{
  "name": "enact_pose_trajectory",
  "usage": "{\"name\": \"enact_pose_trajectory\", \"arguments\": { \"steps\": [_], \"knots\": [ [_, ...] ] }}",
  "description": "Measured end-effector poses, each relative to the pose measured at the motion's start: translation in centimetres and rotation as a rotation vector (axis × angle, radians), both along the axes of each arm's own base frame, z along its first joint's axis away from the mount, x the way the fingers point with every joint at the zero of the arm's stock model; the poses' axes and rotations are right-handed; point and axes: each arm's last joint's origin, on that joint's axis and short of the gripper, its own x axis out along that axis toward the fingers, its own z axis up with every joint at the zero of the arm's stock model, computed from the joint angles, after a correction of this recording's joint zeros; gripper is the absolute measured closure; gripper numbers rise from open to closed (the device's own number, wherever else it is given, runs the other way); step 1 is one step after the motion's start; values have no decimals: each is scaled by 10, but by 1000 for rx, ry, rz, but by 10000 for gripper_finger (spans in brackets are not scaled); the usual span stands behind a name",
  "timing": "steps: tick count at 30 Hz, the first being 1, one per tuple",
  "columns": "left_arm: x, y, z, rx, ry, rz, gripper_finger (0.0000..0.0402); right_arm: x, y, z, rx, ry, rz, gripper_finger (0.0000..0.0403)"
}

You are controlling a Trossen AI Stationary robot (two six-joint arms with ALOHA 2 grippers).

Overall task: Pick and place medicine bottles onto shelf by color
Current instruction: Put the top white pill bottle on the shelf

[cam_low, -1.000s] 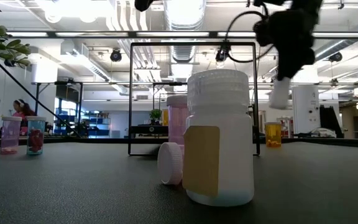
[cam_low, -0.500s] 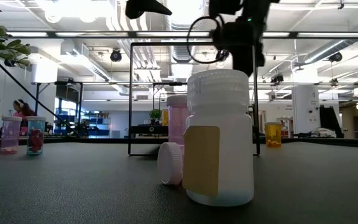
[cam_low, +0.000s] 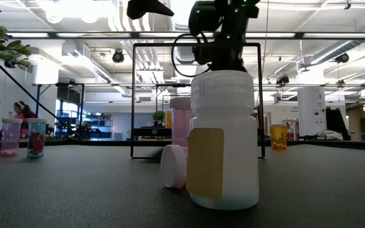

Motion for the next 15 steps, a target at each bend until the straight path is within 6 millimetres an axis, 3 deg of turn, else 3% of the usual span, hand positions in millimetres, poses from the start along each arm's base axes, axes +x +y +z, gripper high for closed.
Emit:
{"name": "enact_pose_trajectory", "arguments": {
  "steps": [8,15],
  "knots": [
    [-1,0,0,1,4,0,162,22,-8,-12,3,16,2,268],
    [-4,-1,2,9,0,-4,162,36,-15,-11,-9,-7,18,268]
  ]
}}
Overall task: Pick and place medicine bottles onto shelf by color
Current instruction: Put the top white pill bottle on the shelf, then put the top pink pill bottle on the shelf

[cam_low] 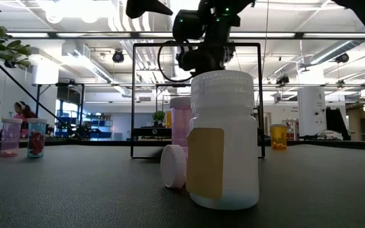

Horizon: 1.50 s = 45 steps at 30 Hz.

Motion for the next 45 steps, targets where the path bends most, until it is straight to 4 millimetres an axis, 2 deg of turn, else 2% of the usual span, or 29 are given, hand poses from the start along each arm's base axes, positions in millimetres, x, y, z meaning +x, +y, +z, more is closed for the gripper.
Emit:
{"name": "enact_pose_trajectory", "arguments": {
  "steps": [13,26,29,38,41,45],
  "knots": [
    [-3,-1,2,21,-2,-10,162,20,-12,-6,2,40,18,268],
    [-3,0,2,40,6,-20,162,19,-10,1,42,16,46,265],
    [-3,0,2,40,6,-20,162,19,-8,0,90,5,69,255],
    [-4,-1,1,35,21,-20,162,19,-9,1,85,2,72,200],
    [-4,-1,1,35,21,-20,162,17,-8,8,80,-14,73,193],
    [-6,-1,0,31,37,-20,162,8,-6,30,65,-63,75,192]
  ]
}}
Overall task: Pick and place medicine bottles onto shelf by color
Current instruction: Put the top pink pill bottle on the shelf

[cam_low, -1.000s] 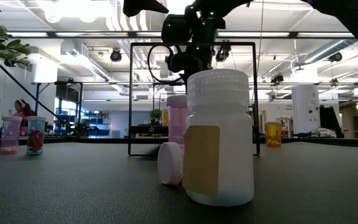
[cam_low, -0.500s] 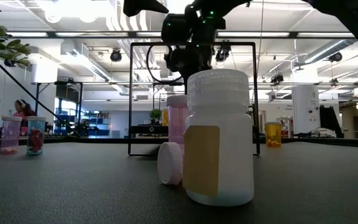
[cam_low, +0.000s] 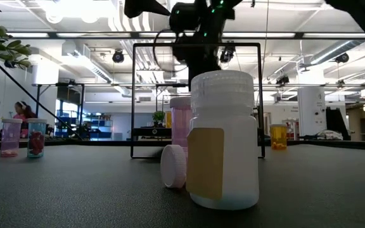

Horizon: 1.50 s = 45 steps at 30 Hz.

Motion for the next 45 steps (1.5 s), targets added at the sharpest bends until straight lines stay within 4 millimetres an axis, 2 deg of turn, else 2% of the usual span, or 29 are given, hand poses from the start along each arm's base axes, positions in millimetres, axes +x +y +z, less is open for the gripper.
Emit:
{"name": "enact_pose_trajectory", "arguments": {
  "steps": [4,9,13,16,22,29,36,45],
  "knots": [
    [-12,-3,1,-29,41,10,162,-17,4,29,-14,-44,-1,193],
    [-40,-9,-9,-161,234,77,162,-46,11,65,-77,-64,-13,192],
    [-63,-17,-23,-288,440,167,162,-68,15,83,-129,-69,-37,193],
    [-73,-24,-34,-345,565,214,162,-85,19,90,-138,-84,-67,192],
    [-86,-38,-61,-421,707,244,162,-119,28,87,-123,-76,-159,195],
    [-100,-51,-100,-497,824,302,162,-147,35,71,-106,-88,-259,195],
    [-113,-61,-140,-568,938,404,162,-160,38,60,-91,-119,-307,195],
    [-114,-67,-182,-623,982,412,162,-160,38,58,-86,-116,-317,195]
  ]
}}
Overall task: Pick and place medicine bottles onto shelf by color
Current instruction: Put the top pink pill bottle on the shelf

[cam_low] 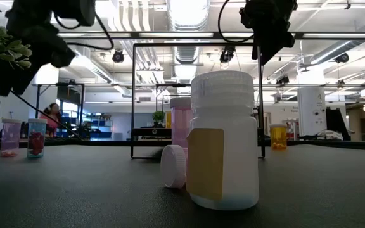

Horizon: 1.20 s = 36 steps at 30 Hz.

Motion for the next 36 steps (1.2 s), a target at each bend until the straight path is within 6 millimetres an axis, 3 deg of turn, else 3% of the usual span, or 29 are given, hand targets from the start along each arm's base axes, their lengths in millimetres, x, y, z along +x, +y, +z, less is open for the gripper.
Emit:
{"name": "enact_pose_trajectory", "arguments": {
  "steps": [11,24,36],
  "knots": [
    [-1,0,-33,-1,-7,6,162,0,0,0,0,0,0,197],
    [1,0,-54,-2,-64,25,166,1,0,0,-2,-7,0,197],
    [2,0,-54,-3,-77,27,268,1,0,0,-2,-7,0,197]
  ]
}}
